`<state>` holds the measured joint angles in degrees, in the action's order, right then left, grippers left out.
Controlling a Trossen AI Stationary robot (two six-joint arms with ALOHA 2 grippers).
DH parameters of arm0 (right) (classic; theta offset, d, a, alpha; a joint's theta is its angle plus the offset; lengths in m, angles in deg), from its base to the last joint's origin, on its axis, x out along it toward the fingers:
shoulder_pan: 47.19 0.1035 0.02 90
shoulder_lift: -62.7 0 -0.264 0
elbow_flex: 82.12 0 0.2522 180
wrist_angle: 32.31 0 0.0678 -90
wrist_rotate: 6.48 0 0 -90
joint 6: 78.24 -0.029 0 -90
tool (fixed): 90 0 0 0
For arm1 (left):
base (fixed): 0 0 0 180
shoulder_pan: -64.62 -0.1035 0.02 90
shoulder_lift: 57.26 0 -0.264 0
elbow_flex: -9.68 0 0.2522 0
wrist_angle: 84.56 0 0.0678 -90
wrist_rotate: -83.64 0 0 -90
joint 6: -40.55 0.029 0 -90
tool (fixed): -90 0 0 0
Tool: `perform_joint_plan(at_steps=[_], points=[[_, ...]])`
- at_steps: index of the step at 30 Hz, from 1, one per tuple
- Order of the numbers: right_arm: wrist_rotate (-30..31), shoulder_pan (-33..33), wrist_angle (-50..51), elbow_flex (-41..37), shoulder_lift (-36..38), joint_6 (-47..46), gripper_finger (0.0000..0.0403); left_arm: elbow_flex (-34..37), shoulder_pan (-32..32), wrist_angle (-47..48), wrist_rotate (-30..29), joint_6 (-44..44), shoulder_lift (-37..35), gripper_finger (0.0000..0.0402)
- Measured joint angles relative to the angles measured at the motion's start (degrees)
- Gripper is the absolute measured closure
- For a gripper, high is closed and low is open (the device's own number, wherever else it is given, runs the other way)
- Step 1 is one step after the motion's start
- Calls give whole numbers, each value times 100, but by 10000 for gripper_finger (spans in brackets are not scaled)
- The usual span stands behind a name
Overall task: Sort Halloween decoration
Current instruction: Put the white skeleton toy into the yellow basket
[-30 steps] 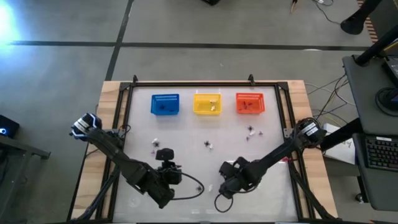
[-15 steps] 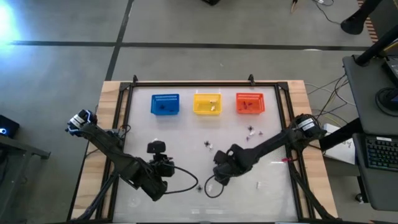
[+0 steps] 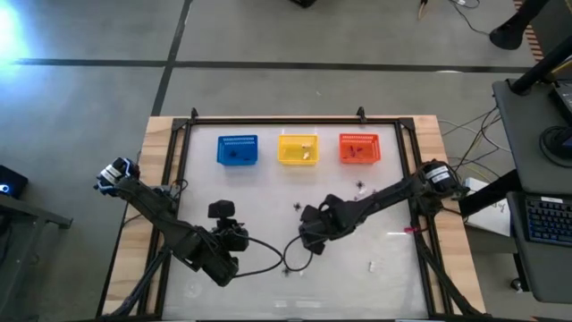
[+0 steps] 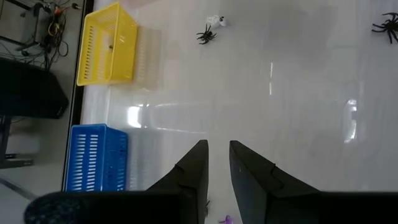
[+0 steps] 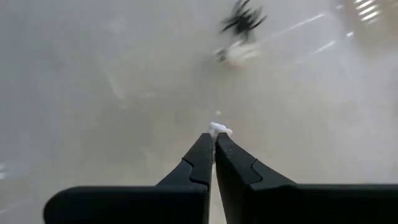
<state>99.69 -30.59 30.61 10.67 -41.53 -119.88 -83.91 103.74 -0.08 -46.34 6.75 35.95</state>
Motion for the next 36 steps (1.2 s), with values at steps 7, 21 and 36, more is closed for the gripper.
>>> perform_joint_plan(at_steps=[7, 21, 36], points=[[196, -602, 107, 94, 93, 588, 394, 0, 0, 165, 6, 21, -4, 354], [-154, -2585, -367, 129, 391, 2457, 394, 0, 0, 231, 13, -38, -55, 354], [-1608, -4137, -1353, 126, 431, 3243, 394, 0, 0, 234, 11, -36, -109, 354]])
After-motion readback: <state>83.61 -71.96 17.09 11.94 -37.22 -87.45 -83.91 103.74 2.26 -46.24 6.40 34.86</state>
